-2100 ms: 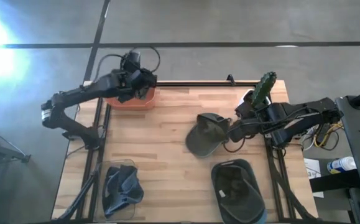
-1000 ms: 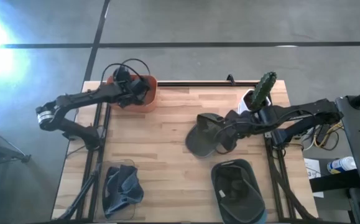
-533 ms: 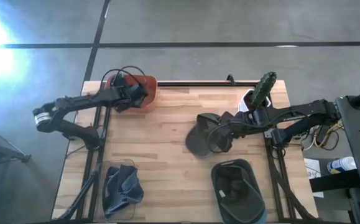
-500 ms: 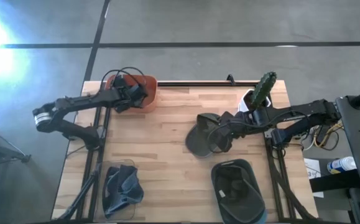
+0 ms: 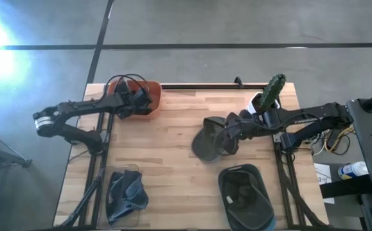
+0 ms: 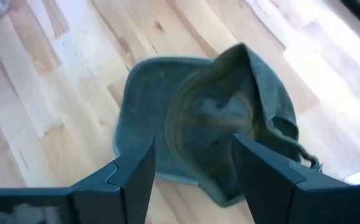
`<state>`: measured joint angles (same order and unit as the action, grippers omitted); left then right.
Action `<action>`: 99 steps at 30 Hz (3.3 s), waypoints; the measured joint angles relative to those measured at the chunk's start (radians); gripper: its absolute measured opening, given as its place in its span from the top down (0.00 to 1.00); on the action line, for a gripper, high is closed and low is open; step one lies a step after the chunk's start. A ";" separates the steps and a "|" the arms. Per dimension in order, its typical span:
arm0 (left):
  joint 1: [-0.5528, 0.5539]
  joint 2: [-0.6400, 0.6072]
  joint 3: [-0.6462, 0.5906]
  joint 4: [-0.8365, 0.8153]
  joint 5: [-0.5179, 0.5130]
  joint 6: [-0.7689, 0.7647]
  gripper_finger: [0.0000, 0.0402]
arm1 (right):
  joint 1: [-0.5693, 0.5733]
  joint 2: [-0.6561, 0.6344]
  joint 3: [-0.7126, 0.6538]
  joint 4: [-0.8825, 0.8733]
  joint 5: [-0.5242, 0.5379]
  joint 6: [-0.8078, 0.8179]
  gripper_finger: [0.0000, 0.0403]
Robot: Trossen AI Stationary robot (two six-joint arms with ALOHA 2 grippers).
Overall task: Pick & Place hat
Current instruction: Put the left green cap into the orange bin, then put the green cap into the orange bin
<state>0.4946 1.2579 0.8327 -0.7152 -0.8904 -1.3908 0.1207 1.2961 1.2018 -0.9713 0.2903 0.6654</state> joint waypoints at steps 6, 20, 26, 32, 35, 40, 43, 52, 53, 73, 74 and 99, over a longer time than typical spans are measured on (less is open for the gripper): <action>-0.004 0.000 0.100 0.001 0.004 0.139 0.66 | -0.057 0.000 0.000 0.033 -0.024 -0.095 0.49; -0.100 0.000 0.339 0.060 0.271 0.585 0.62 | -0.140 0.008 -0.063 0.059 -0.230 -0.322 0.49; -0.196 0.000 0.304 0.132 0.393 0.683 0.62 | -0.055 0.009 -0.150 0.060 -0.280 -0.578 0.49; -0.301 0.000 0.271 0.139 0.399 0.682 0.62 | 0.022 0.052 -0.211 0.064 -0.311 -0.767 0.49; -0.342 0.000 0.251 0.138 0.399 0.671 0.62 | 0.039 0.092 -0.217 0.074 -0.242 -0.814 0.49; -0.394 0.000 0.230 0.141 0.398 0.620 0.62 | 0.031 0.172 -0.199 0.073 -0.224 -0.827 0.53; -0.413 0.000 0.220 0.145 0.398 0.598 0.62 | 0.026 0.217 -0.186 0.073 -0.240 -0.872 0.55; -0.455 0.000 0.202 0.166 0.395 0.553 0.62 | -0.005 0.341 -0.160 0.067 -0.258 -1.008 0.57; -0.460 0.000 0.201 0.165 0.395 0.552 0.62 | -0.013 0.347 -0.157 0.070 -0.261 -1.014 0.57; -0.487 0.000 0.192 0.168 0.394 0.516 0.62 | -0.176 0.391 0.140 0.057 -0.317 -1.137 0.57; -0.491 0.000 0.192 0.168 0.400 0.513 0.62 | -0.192 0.424 0.170 0.052 -0.320 -1.147 0.57; -0.747 -0.240 0.192 -0.210 0.099 0.140 0.62 | -0.278 0.720 0.383 0.051 -0.314 -1.399 0.57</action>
<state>-0.2525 1.0176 1.0245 -0.9253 -0.7918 -1.2507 -0.1573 2.0163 1.5852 -0.9202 -0.0238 -0.7334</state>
